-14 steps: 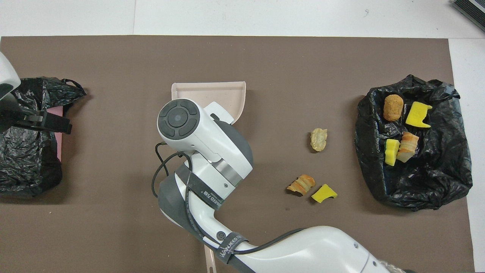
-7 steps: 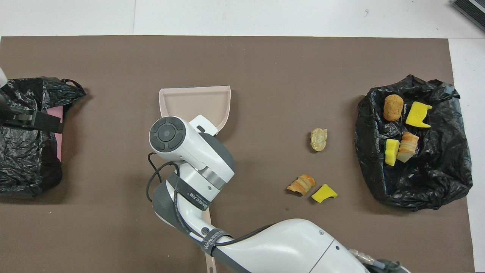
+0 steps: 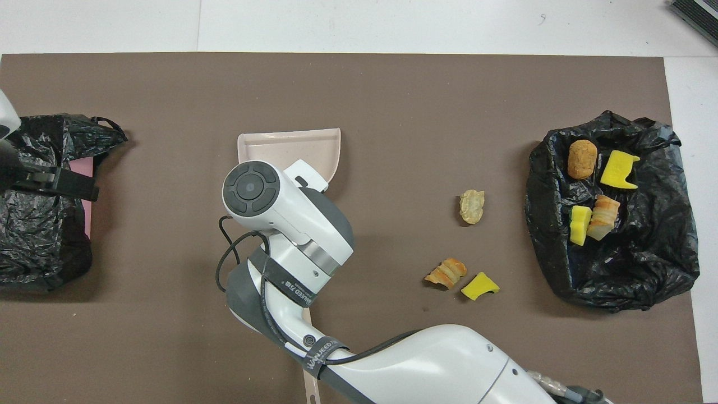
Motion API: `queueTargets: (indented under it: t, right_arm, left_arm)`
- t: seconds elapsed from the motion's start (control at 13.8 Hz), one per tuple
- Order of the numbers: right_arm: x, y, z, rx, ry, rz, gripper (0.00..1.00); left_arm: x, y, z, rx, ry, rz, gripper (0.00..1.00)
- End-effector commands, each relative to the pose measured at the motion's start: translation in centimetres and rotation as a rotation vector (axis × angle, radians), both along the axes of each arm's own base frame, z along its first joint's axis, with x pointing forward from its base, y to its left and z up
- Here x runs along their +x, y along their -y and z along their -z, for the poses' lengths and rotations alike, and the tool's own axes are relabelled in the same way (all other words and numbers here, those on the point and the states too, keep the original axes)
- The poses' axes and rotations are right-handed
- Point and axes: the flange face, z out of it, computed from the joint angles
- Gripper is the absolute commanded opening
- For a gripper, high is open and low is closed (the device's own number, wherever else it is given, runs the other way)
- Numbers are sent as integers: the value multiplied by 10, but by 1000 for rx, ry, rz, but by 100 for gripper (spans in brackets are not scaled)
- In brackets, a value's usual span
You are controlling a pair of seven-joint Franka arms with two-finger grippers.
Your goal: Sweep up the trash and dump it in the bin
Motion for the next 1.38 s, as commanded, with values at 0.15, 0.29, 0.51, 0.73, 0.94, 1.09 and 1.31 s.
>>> queueTargets:
  t: [0.15,0.29,0.51,0.73,0.94,1.09,1.31]
  right_arm:
    - [-46,14,-56,-31,-31,-2,69]
    - [-90,17,-59,-57,-64,-37,69]
    - [-142,18,-59,-67,-107,-95,76]
    - [-183,17,-52,-66,-130,-132,76]
    - [-225,36,-25,-11,-114,-133,76]
    - [-249,42,-11,-8,-111,-155,76]
    - [-272,37,14,9,-95,-169,76]
  left_arm:
    - [5,26,24,8,1,49,100]
    - [9,51,33,2,35,83,100]
    - [20,87,56,-4,49,88,100]
    - [30,130,87,-15,55,46,100]
    - [28,175,128,-16,30,-5,100]
    - [17,209,168,-16,21,-15,100]
    - [-12,244,225,-21,29,-28,100]
